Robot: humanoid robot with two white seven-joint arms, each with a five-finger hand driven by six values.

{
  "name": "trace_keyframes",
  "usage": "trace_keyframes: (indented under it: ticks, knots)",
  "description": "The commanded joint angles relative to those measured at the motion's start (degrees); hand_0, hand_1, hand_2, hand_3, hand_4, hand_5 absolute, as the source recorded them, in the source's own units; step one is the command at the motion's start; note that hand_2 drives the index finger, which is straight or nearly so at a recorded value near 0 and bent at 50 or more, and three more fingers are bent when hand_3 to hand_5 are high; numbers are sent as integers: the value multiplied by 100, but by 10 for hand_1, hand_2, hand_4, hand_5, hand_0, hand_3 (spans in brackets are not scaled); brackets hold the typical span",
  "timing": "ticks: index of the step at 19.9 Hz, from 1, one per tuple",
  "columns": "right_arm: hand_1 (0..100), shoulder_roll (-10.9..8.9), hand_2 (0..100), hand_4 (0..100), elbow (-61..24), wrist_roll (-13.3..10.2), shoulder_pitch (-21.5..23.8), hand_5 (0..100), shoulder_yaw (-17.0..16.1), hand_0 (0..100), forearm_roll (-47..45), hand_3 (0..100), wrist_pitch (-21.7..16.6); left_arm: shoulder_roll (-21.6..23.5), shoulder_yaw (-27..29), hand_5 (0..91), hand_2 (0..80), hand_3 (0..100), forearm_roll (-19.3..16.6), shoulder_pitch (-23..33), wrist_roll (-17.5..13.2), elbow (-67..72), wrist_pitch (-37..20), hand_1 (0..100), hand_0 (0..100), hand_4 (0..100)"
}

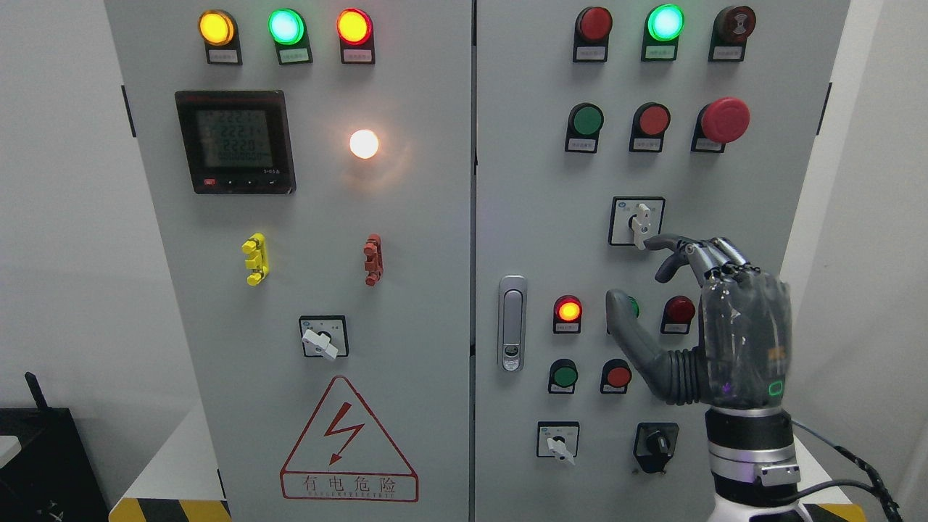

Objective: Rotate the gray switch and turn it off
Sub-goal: 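Open the right hand's fingers and pull the hand back from the switch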

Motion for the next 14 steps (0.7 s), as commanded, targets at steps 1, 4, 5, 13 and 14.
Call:
trace_keyframes:
  ticks: [1, 4, 5, 13, 14]
  knots:
    - [183, -190, 0, 0, -278, 12, 330, 0, -21, 49, -2, 0, -28, 0, 185, 0, 0, 0, 0, 0, 2, -6, 0, 389, 120, 0]
    - [177, -358, 0, 0, -278, 3, 410, 0, -74, 42, -2, 0, -28, 0, 185, 0, 0, 0, 0, 0, 2, 3, 0, 389, 120, 0]
    - [169, -375, 0, 0, -287, -5, 418, 0, -82, 40, -2, 0, -28, 0, 185, 0, 0, 0, 0, 0, 2, 3, 0, 389, 120, 0]
    - [157, -560, 0, 0, -498, -41, 735, 0, -82, 31, -2, 0, -28, 0, 185, 0, 0, 0, 0, 0, 2, 3, 0, 389, 120, 0]
    - [157, -560, 0, 0, -542, -41, 744, 0, -82, 30, -2, 0, -28, 0, 185, 0, 0, 0, 0, 0, 2, 3, 0, 389, 120, 0]
